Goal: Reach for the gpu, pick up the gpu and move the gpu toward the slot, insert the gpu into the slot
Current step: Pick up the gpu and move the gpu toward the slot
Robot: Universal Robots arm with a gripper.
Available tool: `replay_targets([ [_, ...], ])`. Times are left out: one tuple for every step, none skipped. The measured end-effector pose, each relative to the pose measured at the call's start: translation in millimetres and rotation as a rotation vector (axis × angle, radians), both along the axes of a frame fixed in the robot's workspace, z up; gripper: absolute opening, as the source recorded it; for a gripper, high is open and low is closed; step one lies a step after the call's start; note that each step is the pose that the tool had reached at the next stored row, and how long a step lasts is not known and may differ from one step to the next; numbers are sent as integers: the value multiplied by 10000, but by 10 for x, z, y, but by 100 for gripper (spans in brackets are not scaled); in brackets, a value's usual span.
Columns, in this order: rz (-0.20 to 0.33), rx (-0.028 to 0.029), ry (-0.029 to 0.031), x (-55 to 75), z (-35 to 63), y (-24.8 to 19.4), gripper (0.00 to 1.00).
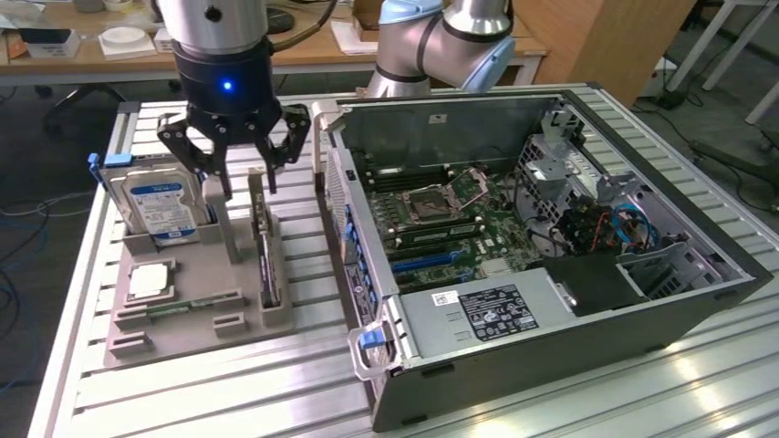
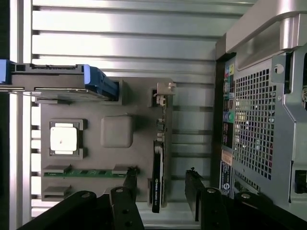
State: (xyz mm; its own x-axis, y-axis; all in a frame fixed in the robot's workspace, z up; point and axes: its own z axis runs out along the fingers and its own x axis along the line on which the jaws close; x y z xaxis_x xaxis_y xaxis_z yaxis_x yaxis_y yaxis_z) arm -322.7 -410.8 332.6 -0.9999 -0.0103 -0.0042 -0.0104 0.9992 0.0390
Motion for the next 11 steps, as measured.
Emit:
replay_targets([
  [-3, 0, 0, 1, -16, -1, 53],
  [-6, 0, 0, 1, -32, -2, 53],
  [-10, 0, -1, 1, -47, -4, 53],
  [-11, 0, -1, 2, -60, -6, 53],
  [-12, 1, -1, 3, -70, -5, 53],
  [-10, 0, 0, 11, -79, -6, 53],
  [-10, 0, -1, 20, -89, -7, 53],
  [-12, 1, -1, 26, -98, -6, 53],
  [-12, 0, -1, 30, -107, -6, 53],
  [-13, 1, -2, 33, -118, -5, 53],
  [-12, 0, -1, 36, -128, -6, 53],
])
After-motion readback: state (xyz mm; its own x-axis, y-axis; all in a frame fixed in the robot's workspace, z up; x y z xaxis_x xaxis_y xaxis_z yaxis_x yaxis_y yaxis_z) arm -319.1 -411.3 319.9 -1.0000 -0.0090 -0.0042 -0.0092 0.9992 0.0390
